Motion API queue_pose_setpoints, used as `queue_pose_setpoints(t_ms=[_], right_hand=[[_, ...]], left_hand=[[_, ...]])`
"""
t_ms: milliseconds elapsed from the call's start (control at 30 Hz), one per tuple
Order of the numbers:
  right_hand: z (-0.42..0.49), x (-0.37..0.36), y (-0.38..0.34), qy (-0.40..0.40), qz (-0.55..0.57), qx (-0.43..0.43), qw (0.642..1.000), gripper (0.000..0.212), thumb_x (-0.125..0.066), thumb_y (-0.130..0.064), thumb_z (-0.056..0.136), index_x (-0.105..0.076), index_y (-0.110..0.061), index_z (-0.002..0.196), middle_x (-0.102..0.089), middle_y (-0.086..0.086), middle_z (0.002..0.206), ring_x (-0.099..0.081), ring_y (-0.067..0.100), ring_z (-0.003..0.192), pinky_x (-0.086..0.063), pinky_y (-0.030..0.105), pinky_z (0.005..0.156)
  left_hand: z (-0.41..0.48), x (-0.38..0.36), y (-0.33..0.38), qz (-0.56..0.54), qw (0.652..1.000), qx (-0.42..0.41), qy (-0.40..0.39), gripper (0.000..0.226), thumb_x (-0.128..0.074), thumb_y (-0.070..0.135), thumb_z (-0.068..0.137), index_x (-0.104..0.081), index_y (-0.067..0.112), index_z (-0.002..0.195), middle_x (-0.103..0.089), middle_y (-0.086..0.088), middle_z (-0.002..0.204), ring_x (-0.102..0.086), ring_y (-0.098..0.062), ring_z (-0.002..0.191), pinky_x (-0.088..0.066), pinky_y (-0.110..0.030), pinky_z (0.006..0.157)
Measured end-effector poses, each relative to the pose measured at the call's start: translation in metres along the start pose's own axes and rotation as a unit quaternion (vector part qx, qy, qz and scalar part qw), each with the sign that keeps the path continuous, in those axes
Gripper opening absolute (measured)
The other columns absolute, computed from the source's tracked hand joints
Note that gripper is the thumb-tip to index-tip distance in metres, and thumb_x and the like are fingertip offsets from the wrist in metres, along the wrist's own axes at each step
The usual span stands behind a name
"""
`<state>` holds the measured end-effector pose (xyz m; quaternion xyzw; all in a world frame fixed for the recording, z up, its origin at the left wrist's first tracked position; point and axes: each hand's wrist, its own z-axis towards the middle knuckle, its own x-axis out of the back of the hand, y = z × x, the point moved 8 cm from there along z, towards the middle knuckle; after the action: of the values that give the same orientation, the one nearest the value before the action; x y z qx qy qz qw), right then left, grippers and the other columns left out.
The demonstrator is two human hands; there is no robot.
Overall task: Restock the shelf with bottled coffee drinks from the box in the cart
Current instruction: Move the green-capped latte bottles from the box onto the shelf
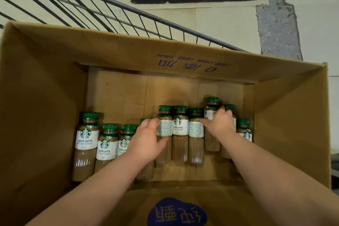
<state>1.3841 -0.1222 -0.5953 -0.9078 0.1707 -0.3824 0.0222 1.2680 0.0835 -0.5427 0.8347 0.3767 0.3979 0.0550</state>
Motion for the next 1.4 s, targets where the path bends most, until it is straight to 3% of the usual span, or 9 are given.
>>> queue_pose_setpoints(t_ms=[100,233,500,767,900,967,1100,1233,1400], right_hand=[[0.005,0.003,0.001,-0.01,-0.034,0.01,0.999,0.079,-0.068,-0.049,0.08,-0.035,-0.006,0.137,-0.037,0.017,0.134,-0.041,0.034,0.124,-0.04,0.042,0.099],[0.011,0.005,0.005,-0.012,-0.037,0.023,0.999,0.082,-0.071,-0.054,0.074,-0.038,-0.01,0.135,-0.039,0.014,0.133,-0.044,0.033,0.122,-0.041,0.042,0.098],[0.009,0.007,0.014,0.06,0.063,0.027,0.996,0.071,-0.074,-0.042,0.074,-0.042,-0.016,0.132,-0.048,0.011,0.126,-0.049,0.031,0.117,-0.046,0.044,0.094],[-0.013,0.001,0.018,0.053,0.201,0.062,0.976,0.064,-0.073,-0.025,0.078,-0.038,-0.016,0.132,-0.057,0.006,0.121,-0.048,0.026,0.119,-0.045,0.044,0.096],[-0.028,0.0,0.02,0.015,0.28,0.073,0.957,0.066,-0.072,-0.013,0.08,-0.035,-0.015,0.134,-0.054,0.0,0.118,-0.054,0.018,0.11,-0.044,0.03,0.088],[-0.036,0.005,0.021,0.002,0.294,0.079,0.953,0.067,-0.071,-0.008,0.079,-0.035,-0.014,0.135,-0.05,-0.008,0.109,-0.054,0.018,0.11,-0.041,0.027,0.087],[-0.053,0.017,0.021,-0.039,0.3,0.083,0.949,0.072,-0.07,-0.009,0.081,-0.032,-0.019,0.141,-0.053,-0.007,0.111,-0.054,0.017,0.11,-0.044,0.03,0.092],[-0.074,0.028,0.02,-0.053,0.336,0.065,0.938,0.08,-0.07,-0.015,0.081,-0.024,-0.021,0.147,-0.056,0.001,0.127,-0.056,0.018,0.112,-0.047,0.038,0.099],[-0.107,0.046,0.012,-0.043,0.363,0.068,0.928,0.081,-0.07,-0.017,0.08,-0.025,-0.024,0.147,-0.054,0.0,0.13,-0.056,0.017,0.113,-0.046,0.038,0.101]], left_hand=[[0.02,0.004,0.005,0.043,0.999,0.012,0.01,0.072,-0.058,0.041,0.088,-0.025,0.016,0.147,-0.03,-0.007,0.149,-0.029,-0.024,0.136,-0.031,-0.038,0.111],[0.045,0.0,0.006,0.146,0.988,0.054,-0.013,0.079,-0.055,0.06,0.083,-0.031,0.014,0.143,-0.039,-0.009,0.142,-0.036,-0.028,0.129,-0.035,-0.039,0.102],[0.057,-0.016,-0.007,0.209,0.97,0.12,-0.021,0.097,-0.05,0.08,0.071,-0.035,0.013,0.139,-0.04,-0.011,0.142,-0.036,-0.03,0.129,-0.033,-0.042,0.101],[0.042,-0.012,-0.002,0.129,0.988,0.089,-0.002,0.076,-0.059,0.067,0.075,-0.04,0.017,0.129,-0.049,-0.009,0.134,-0.038,-0.029,0.13,-0.022,-0.047,0.113],[0.023,-0.009,0.006,0.099,0.994,0.035,0.003,0.07,-0.063,0.059,0.077,-0.038,0.019,0.127,-0.05,-0.003,0.133,-0.039,-0.022,0.131,-0.012,-0.046,0.118],[0.012,-0.01,0.009,0.055,0.998,0.019,-0.011,0.066,-0.068,0.053,0.076,-0.037,0.022,0.126,-0.054,0.001,0.128,-0.044,-0.02,0.127,-0.017,-0.044,0.117],[-0.009,-0.004,0.015,-0.136,0.99,0.022,-0.039,0.057,-0.079,0.029,0.073,-0.037,0.031,0.112,-0.061,0.008,0.104,-0.06,-0.015,0.1,-0.049,-0.036,0.09],[-0.026,0.017,0.029,-0.171,0.985,0.006,-0.01,0.055,-0.08,0.021,0.072,-0.039,0.027,0.109,-0.061,0.006,0.098,-0.06,-0.014,0.091,-0.049,-0.031,0.082],[-0.042,0.044,0.045,-0.203,0.979,-0.018,0.01,0.068,-0.08,0.02,0.073,-0.041,0.02,0.128,-0.061,0.003,0.103,-0.059,-0.013,0.091,-0.045,-0.025,0.078]])
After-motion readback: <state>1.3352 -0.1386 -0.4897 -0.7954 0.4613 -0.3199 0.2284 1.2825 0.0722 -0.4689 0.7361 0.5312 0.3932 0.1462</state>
